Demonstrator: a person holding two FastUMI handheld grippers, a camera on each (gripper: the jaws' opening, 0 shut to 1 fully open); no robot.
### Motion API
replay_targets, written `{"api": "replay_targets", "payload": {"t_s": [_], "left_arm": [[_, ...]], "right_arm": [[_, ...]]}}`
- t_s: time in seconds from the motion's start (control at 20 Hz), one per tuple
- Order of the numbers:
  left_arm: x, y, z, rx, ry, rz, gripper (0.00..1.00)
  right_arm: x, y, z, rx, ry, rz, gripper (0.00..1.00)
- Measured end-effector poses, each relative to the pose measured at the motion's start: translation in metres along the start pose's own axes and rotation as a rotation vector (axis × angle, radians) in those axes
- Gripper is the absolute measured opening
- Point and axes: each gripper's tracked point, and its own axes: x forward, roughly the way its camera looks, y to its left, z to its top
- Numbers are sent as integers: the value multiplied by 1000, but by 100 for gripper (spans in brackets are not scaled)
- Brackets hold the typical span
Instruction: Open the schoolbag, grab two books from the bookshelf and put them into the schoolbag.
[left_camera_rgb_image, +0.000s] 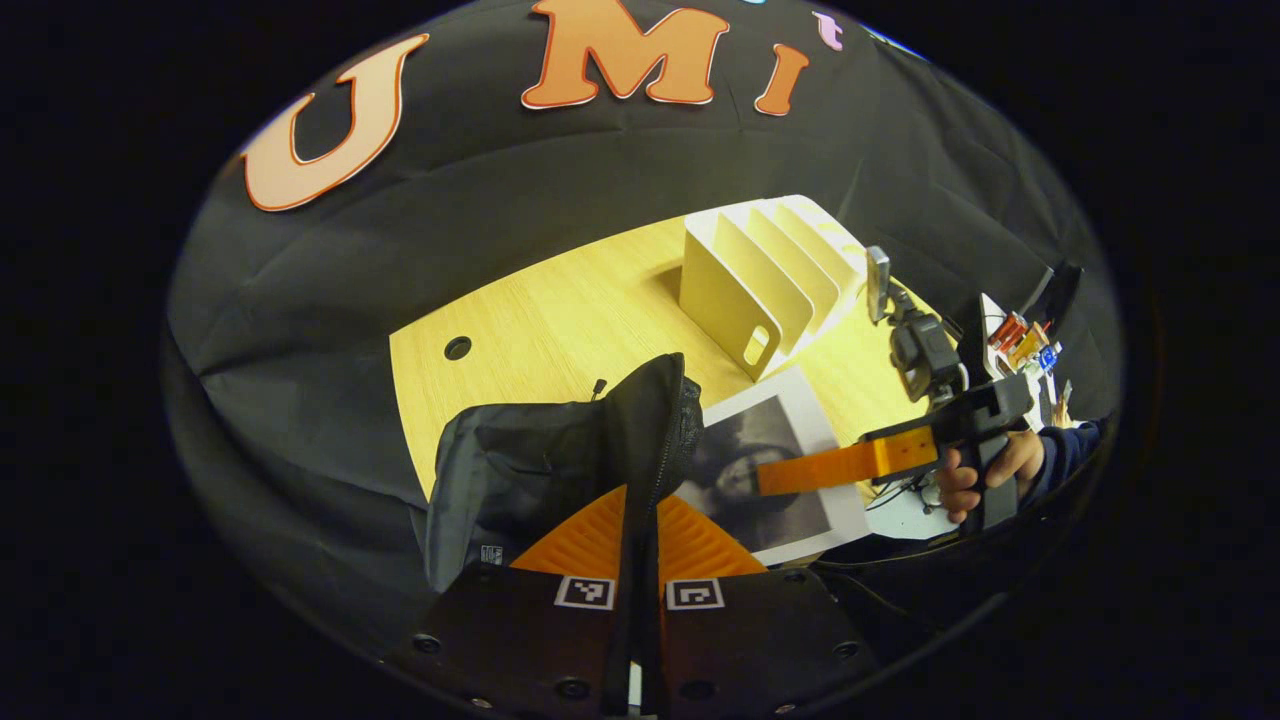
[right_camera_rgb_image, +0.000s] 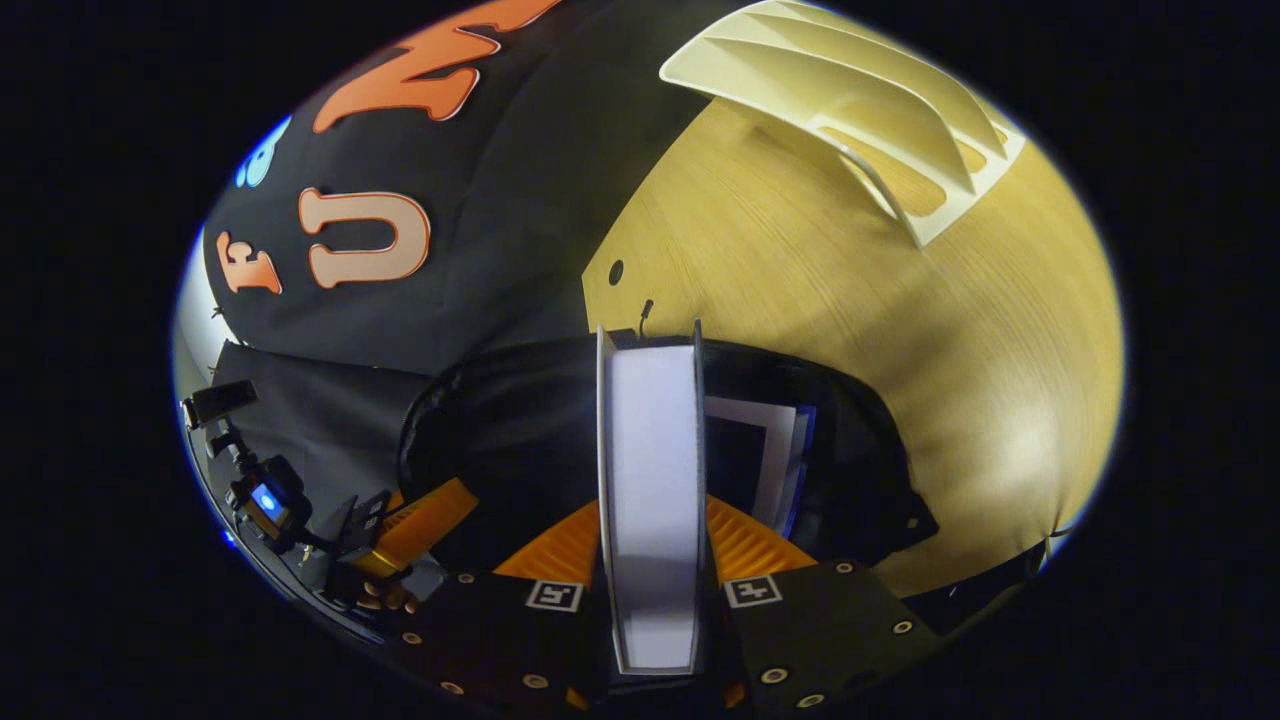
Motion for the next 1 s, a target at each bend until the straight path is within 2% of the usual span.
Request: {"api": "replay_targets", "payload": {"t_s": [0.15, 0.4, 0.65, 0.75, 0.8, 1.0], "left_arm": [[-3, -3, 3, 6, -4, 2, 5], [-9, -20, 10, 36, -19, -5, 5], [-8, -24, 10, 34, -26, -18, 5], [-9, -23, 8, 19, -31, -18, 5], [-9, -21, 8, 2, -31, -14, 5], [-9, -16, 5, -25, -37, -5, 5]], "right_arm": [[16, -5, -2, -1, -15, 6, 37], [49, -2, -4, 58, -50, 61, 37], [77, 6, -12, 57, -42, 77, 38], [86, 0, -17, 60, -17, 50, 41], [87, -2, -18, 59, 0, 38, 46], [84, -13, -23, 54, 40, -30, 57]]}}
